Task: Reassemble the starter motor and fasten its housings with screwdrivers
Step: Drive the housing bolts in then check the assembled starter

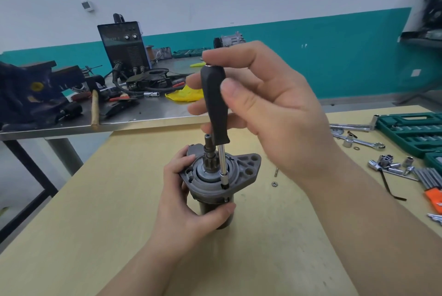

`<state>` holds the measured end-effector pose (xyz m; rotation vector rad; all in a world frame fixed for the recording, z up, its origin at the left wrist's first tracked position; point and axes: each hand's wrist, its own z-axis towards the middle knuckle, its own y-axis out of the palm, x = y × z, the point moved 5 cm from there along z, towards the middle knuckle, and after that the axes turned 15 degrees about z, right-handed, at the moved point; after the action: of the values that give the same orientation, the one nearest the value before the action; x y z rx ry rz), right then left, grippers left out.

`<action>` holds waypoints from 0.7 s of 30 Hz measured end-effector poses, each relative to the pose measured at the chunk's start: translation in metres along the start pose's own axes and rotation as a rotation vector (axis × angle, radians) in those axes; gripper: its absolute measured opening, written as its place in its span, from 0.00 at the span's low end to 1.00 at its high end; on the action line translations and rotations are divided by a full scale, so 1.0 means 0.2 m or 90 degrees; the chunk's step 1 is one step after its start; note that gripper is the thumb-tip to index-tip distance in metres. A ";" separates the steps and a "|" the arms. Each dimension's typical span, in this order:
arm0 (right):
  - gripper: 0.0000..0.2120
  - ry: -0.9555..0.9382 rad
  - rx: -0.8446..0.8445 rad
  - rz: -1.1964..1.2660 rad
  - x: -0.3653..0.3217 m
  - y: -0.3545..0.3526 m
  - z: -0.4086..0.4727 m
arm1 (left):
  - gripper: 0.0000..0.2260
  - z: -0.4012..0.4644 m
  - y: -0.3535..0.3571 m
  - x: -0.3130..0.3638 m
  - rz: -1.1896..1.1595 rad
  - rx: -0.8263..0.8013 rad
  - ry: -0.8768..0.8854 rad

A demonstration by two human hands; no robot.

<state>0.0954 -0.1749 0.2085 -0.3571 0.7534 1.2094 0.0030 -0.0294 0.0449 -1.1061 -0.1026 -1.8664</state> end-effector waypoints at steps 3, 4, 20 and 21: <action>0.11 0.059 -0.040 0.088 0.01 -0.02 0.00 | 0.43 0.00 0.00 0.01 0.009 -0.006 0.008; 0.10 0.065 -0.058 0.104 0.01 -0.01 0.00 | 0.43 0.00 0.00 0.01 0.014 -0.008 0.012; 0.16 -0.014 -0.080 0.045 0.02 0.01 0.01 | 0.42 0.01 -0.01 0.02 -0.020 -0.027 -0.006; 0.16 -0.022 -0.070 0.027 0.02 0.02 0.01 | 0.42 0.01 -0.01 0.02 -0.024 -0.028 -0.009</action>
<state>0.0934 -0.1691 0.2070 -0.4112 0.6684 1.2971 0.0026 -0.0299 0.0497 -1.1549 -0.0925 -1.9022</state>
